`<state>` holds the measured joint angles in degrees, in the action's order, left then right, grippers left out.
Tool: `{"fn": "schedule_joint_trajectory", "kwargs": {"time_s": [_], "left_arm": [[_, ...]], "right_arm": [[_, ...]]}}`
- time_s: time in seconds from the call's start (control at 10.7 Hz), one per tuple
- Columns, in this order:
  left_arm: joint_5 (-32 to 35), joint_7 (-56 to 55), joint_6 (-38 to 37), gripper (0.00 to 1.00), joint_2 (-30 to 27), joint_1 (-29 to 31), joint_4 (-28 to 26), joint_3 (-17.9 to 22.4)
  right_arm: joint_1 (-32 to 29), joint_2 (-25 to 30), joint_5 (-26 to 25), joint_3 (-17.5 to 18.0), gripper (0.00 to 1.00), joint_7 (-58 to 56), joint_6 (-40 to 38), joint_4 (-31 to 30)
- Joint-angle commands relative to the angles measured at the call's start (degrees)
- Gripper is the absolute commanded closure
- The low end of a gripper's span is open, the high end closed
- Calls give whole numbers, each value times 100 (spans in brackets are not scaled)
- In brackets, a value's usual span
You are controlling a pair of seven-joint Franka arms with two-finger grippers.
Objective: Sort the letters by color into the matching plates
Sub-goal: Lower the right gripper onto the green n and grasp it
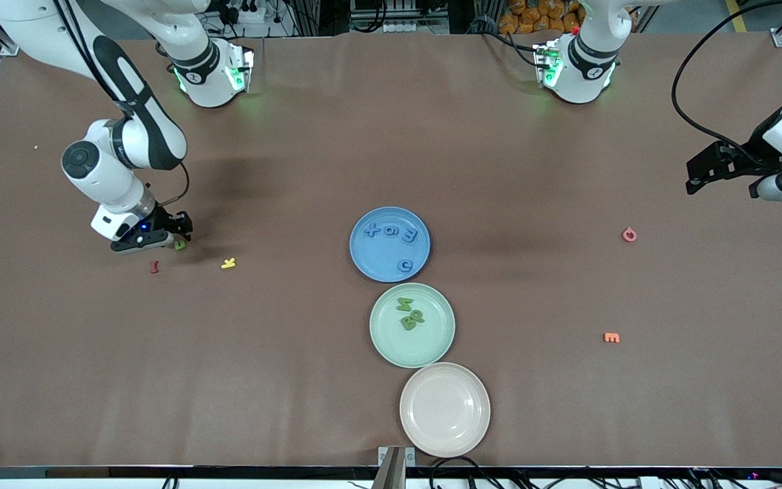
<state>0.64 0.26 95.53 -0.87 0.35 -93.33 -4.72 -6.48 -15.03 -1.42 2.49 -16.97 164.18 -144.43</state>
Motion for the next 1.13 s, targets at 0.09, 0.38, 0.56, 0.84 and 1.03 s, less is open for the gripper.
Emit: {"fn": "schedule_joint_trajectory", "kwargs": {"time_s": [0.09,0.38,0.56,0.84,1.03], "left_arm": [[-47,132,-122,0,-45,-26,61,41],[-55,132,-122,0,-45,-18,61,41],[-56,132,-122,0,-45,-9,61,50],[-38,132,-122,0,-18,0,61,41],[-47,132,-122,0,8,17,61,50]], "right_arm": [[-38,-263,1,41,36,-43,211,73],[-29,-334,1,41,56,-26,211,117],[-29,-334,1,41,87,-26,202,126],[-11,-308,1,41,100,9,176,135],[24,-133,1,59,100,36,141,135]]}}
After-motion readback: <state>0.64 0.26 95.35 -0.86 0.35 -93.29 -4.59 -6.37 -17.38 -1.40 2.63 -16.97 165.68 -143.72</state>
